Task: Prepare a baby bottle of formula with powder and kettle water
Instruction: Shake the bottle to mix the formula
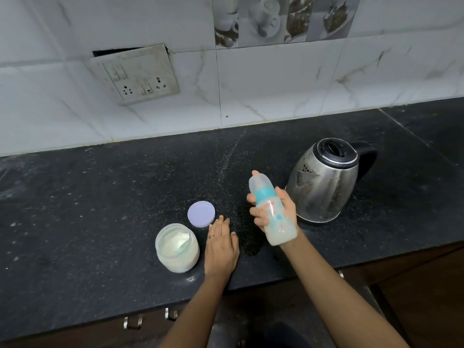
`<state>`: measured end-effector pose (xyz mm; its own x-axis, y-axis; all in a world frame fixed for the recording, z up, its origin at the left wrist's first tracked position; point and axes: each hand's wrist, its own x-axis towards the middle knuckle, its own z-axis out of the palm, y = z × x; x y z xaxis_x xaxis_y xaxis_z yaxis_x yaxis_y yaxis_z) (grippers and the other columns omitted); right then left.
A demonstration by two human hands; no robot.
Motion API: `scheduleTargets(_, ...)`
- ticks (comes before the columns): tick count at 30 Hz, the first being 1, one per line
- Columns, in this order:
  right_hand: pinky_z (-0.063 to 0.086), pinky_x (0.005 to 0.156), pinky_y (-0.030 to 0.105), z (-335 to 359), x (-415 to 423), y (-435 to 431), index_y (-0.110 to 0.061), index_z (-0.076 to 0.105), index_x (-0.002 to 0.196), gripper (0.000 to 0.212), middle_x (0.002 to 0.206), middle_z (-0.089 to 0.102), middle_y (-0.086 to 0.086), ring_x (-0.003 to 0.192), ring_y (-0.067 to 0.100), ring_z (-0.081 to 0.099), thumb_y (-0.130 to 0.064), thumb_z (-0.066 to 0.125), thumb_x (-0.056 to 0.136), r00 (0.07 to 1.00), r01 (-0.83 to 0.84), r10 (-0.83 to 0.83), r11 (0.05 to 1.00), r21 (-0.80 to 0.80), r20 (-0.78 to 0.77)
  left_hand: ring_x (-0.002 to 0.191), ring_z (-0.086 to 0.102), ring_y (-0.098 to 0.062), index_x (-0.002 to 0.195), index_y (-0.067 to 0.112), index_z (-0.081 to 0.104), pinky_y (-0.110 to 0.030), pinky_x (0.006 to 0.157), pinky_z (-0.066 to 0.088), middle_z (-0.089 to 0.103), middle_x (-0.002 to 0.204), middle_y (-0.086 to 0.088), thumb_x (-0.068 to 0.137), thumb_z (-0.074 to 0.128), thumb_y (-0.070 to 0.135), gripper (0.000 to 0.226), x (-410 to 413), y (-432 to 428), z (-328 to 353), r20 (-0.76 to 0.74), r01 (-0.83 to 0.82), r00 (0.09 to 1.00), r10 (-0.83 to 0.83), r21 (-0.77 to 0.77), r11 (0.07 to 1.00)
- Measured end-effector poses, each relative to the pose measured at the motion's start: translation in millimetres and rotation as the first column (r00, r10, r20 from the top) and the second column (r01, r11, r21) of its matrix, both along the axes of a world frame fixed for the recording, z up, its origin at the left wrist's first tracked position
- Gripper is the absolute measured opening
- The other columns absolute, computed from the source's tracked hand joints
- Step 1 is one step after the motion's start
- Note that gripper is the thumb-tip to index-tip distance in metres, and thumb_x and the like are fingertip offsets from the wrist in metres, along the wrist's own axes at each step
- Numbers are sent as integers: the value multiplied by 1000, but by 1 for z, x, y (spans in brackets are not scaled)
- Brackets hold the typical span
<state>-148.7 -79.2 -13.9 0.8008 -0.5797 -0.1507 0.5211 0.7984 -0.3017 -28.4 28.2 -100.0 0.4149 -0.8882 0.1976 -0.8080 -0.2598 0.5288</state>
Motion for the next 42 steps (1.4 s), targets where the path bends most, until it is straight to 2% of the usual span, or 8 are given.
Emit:
scheduleTargets(12, 57, 59, 35, -11, 1, -3, -2, 48, 126, 83, 97, 64, 14, 71, 23, 65, -21, 90, 57, 999, 45, -49, 987, 155, 20, 128, 48, -29, 128, 1, 56, -42, 111, 33, 54, 136, -17, 91, 28, 31, 54, 0, -1, -1, -7, -10, 1000, 10, 8, 1000)
scheduleTargets(16, 54, 55, 32, -15, 1, -1, -1, 47, 120, 63, 97, 60, 18, 67, 26, 61, -20, 80, 70, 1000, 19, -19, 993, 114, 4, 130, 46, -28, 129, 2, 55, -40, 113, 30, 52, 137, -16, 91, 26, 32, 55, 0, -1, 0, -10, -1, 1000, 2, 6, 1000)
scheduleTargets(20, 58, 59, 40, -15, 4, -5, -2, 46, 130, 88, 101, 62, 19, 74, 29, 67, -12, 90, 55, 992, 70, -96, 956, 284, 80, 132, 45, -27, 130, 2, 54, -39, 114, 27, 51, 139, -16, 91, 24, 32, 57, 0, -1, 0, -7, -2, 1000, 2, 15, 1000)
scheduleTargets(24, 55, 59, 36, -16, 0, -3, 5, 53, 121, 53, 103, 59, 22, 71, 30, 62, -22, 71, 80, 999, -39, 35, 992, 120, 29, 128, 49, -28, 128, 2, 56, -40, 112, 29, 54, 135, -17, 91, 28, 28, 53, 1, -1, 0, 12, 0, 1000, 0, 5, 1000)
scheduleTargets(29, 57, 60, 38, -12, 1, -8, 2, 49, 122, 71, 98, 61, 17, 72, 26, 65, -15, 85, 63, 991, 65, -94, 961, 268, 100, 130, 47, -27, 129, 2, 55, -39, 113, 27, 53, 136, -17, 91, 27, 29, 53, 0, -1, 1, 22, -5, 1000, 5, 22, 1000)
scheduleTargets(34, 54, 60, 35, -6, -1, -3, -3, 51, 127, 56, 101, 60, 19, 71, 26, 62, -21, 71, 78, 999, 29, -31, 996, 83, 16, 131, 46, -28, 129, 1, 54, -40, 114, 29, 53, 137, -18, 92, 28, 29, 54, 0, -2, -2, 27, -13, 1000, 12, 15, 1000)
scheduleTargets(37, 58, 64, 39, -15, -2, -6, -2, 45, 127, 80, 100, 63, 19, 75, 28, 66, -9, 86, 59, 986, 98, -133, 949, 298, 100, 132, 44, -29, 130, 0, 53, -41, 114, 28, 51, 138, -18, 92, 27, 30, 56, 0, -3, -2, 29, -18, 999, 17, 26, 999)
scheduleTargets(42, 54, 57, 32, -7, 1, 0, -6, 46, 121, 56, 99, 60, 15, 67, 23, 61, -21, 71, 74, 992, 125, -129, 966, 226, 7, 137, 37, -28, 136, 0, 48, -37, 117, 18, 46, 143, -18, 92, 22, 32, 60, 2, -3, -4, 48, -23, 999, 21, 57, 998)
